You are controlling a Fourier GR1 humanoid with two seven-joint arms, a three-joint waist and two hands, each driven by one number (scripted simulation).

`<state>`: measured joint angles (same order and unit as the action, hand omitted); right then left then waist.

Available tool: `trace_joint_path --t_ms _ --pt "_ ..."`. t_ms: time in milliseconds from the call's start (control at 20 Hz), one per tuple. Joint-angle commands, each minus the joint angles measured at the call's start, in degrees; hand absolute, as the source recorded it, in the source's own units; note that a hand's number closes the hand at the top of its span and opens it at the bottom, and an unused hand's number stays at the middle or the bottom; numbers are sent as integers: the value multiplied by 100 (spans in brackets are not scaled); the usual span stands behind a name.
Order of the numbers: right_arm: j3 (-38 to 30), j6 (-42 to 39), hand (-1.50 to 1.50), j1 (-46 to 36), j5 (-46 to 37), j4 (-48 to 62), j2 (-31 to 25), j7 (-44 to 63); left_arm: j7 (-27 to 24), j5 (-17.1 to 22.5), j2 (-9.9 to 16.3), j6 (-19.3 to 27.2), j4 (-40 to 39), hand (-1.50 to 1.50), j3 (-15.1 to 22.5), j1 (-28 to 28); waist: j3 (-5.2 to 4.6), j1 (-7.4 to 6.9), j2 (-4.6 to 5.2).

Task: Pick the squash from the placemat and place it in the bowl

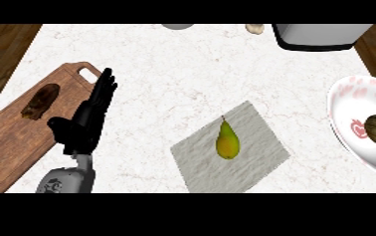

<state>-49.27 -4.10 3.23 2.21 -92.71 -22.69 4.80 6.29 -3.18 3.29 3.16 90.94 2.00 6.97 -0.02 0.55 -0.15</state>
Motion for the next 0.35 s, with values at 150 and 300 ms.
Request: trace_joint_path --t_ms 150,300 --pt "-259 -661 -150 792 396 5 408 -811 -357 -24 -90 43 -587 0 -136 249 2 -8 14" --pt "-264 -658 -150 639 429 191 293 -852 316 -35 50 -4 -216 0 -163 570 3 -21 13"
